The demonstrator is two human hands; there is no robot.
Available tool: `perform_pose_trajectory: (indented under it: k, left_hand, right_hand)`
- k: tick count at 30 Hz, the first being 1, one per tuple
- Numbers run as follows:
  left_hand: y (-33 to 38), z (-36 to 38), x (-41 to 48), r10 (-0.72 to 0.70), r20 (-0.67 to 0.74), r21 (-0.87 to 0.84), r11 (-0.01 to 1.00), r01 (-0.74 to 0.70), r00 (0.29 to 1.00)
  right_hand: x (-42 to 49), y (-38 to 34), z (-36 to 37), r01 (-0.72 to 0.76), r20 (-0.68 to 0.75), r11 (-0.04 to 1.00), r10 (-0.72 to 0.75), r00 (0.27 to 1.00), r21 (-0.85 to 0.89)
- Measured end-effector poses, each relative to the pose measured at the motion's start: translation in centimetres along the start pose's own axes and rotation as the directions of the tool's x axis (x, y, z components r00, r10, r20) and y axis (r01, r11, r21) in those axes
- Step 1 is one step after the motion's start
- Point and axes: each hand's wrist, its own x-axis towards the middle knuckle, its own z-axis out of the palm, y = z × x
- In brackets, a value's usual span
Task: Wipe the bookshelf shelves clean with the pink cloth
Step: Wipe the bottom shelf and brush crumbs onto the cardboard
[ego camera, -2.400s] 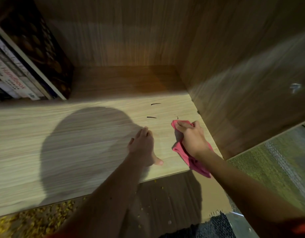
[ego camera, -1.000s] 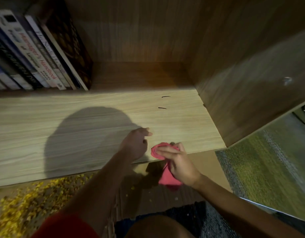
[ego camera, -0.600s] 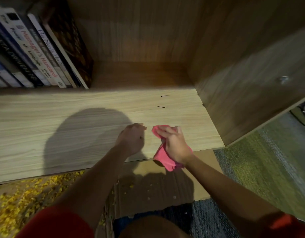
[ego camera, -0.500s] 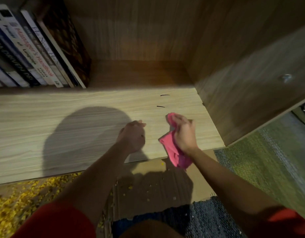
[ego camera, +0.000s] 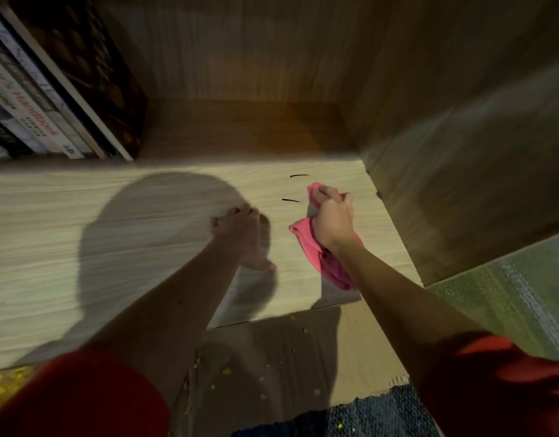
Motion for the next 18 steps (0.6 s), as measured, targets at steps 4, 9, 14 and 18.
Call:
perform_pose_trajectory:
  k: [4,9,14,18]
  left_hand:
    - [0.2,0.1,-0.1,0.0,-0.032,-0.038,0.999,-0.001,0.999]
    - [0.1,0.0,-0.2,0.04,-0.006,-0.079,0.996,-0.04,0.999]
    - [-0.3,0.8,0.5,0.021,-0.017,-0.152,0.988,-0.023,1.0]
    - [-0.6,1.1,0.8,0.041,-0.043,-0.196,0.979,-0.049,0.998]
  right_hand:
    - [-1.6,-1.8,1.9,0.332,0.056,0.942,-0.334,0.941,0.044]
    - [0.7,1.6,1.1,0.283,0.048,0.959,-0.284,0.958,0.017]
    - [-0.5,-1.1,1.1,0.153,0.035,0.987,-0.155,0.987,0.051]
    - [-2.7,-1.5,0.4,0.379,0.125,0.925,-0.372,0.92,-0.033]
